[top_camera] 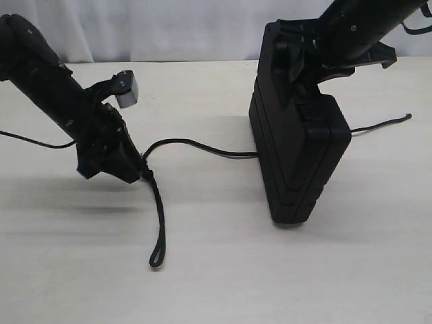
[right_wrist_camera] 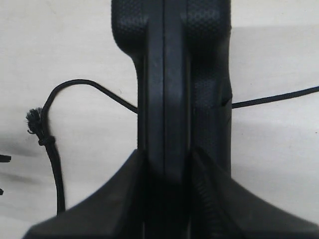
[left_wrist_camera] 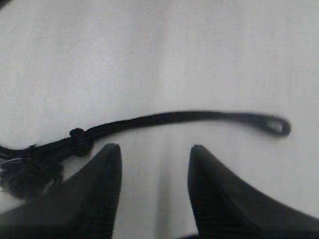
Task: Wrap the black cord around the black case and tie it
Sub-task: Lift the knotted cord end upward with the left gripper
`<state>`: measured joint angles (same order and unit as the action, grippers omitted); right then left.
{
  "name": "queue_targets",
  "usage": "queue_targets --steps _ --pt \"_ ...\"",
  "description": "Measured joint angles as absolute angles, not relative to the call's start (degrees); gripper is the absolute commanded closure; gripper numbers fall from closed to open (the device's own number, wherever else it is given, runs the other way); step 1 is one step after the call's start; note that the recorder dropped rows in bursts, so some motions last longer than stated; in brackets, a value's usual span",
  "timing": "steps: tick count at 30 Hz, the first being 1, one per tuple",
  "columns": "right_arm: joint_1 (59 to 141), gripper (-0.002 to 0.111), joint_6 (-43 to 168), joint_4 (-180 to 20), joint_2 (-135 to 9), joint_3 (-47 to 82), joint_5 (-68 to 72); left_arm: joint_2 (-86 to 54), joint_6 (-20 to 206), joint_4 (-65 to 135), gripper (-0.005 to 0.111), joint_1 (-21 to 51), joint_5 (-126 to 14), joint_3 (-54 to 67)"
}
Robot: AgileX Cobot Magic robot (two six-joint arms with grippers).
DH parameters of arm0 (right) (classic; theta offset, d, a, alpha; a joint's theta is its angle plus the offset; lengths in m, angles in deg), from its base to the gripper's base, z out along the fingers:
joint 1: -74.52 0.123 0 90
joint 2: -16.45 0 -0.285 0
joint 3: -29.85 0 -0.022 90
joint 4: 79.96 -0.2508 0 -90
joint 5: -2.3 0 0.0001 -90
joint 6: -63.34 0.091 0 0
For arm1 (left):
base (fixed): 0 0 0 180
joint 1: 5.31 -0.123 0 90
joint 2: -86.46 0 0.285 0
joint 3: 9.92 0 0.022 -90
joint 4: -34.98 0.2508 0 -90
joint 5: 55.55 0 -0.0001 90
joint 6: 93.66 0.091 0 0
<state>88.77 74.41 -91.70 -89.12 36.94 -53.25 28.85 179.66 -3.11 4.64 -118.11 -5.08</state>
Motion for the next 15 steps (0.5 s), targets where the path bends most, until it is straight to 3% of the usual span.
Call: queue_targets --steps 3,8,15 --pt "88.8 0.104 74.4 -91.7 -89.1 36.9 -53.2 28.9 193.3 6.3 0.069 5.9 -113.8 -5.1" --pt "88.8 0.104 74.4 -91.7 -89.1 36.9 -53.2 31.0 202.7 15.9 0.065 14.9 -97.7 -5.1" --pt "88.8 0.104 74.4 -91.7 -89.1 36.9 -53.2 32.9 202.2 26.4 0.065 18.6 -92.2 -5.1"
